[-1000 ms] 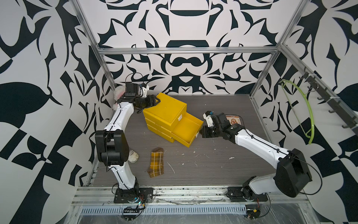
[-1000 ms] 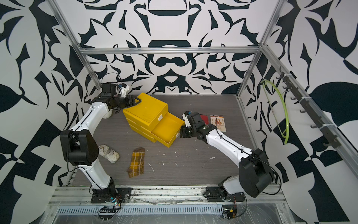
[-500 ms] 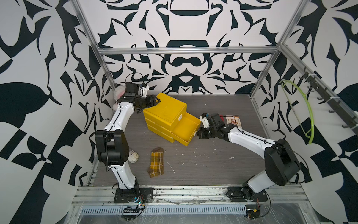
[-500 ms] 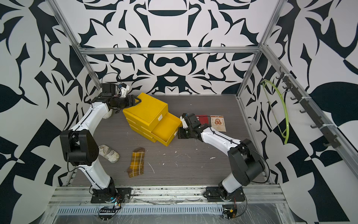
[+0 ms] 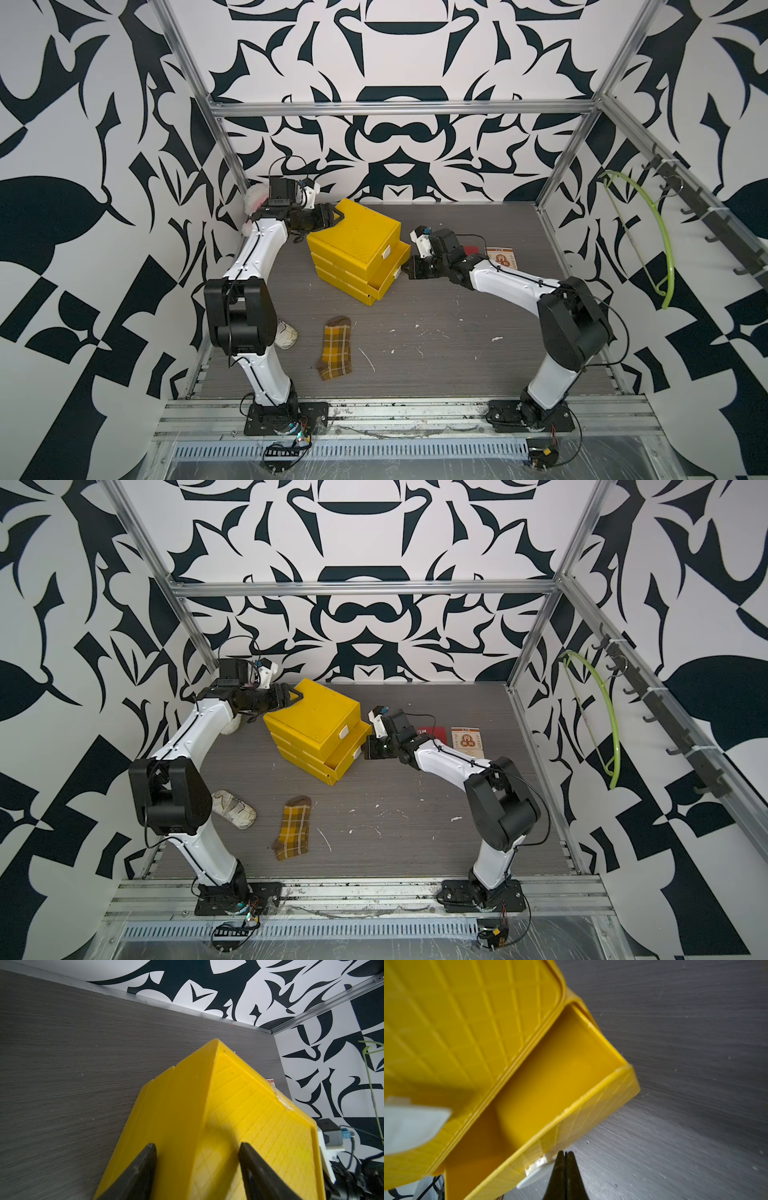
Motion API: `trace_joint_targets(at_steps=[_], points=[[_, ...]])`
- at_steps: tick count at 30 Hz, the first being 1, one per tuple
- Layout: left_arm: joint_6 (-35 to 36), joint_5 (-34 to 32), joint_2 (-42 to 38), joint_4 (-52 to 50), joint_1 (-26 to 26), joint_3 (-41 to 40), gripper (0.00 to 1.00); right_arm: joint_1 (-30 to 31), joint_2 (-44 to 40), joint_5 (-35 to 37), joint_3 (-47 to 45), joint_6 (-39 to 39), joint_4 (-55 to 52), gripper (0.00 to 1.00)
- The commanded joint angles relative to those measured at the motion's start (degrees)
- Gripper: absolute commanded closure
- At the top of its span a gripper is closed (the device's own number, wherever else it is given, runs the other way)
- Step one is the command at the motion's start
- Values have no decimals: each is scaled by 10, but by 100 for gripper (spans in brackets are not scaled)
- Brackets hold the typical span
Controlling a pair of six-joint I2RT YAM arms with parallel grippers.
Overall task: Take the postcards out of the drawer
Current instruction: Close the drawer of the storage box.
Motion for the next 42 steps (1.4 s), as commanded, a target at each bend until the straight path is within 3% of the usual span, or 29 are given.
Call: trace_joint_targets(at_steps=[1, 11, 20, 22, 27, 32, 35, 38, 42], points=[[11, 16, 29, -54, -18, -6, 33, 12, 18, -23, 44, 4, 53, 100], [13, 18, 30, -54, -18, -6, 33, 31, 69, -33, 84, 29, 102, 100], [39, 43, 70, -84, -18, 66, 33, 31, -24, 24, -28, 22, 80, 100], [38, 43, 74, -85, -18, 75, 33, 30, -41, 28, -68, 36, 100, 94], [35, 37, 79, -84, -18, 78, 33, 27, -50, 14, -167, 112, 224, 66], [33, 31, 78, -81, -18, 71, 33, 26, 11, -27, -224, 211, 422, 48], [33, 31, 78, -81, -18, 70, 32, 27, 68, -40, -238, 269, 561, 28], [34, 28, 77, -82, -18, 70, 32, 27, 115, -17, -265, 313, 712, 25], [37, 24, 73, -84, -18, 69, 32, 31, 142, 6, -275, 324, 766, 34]])
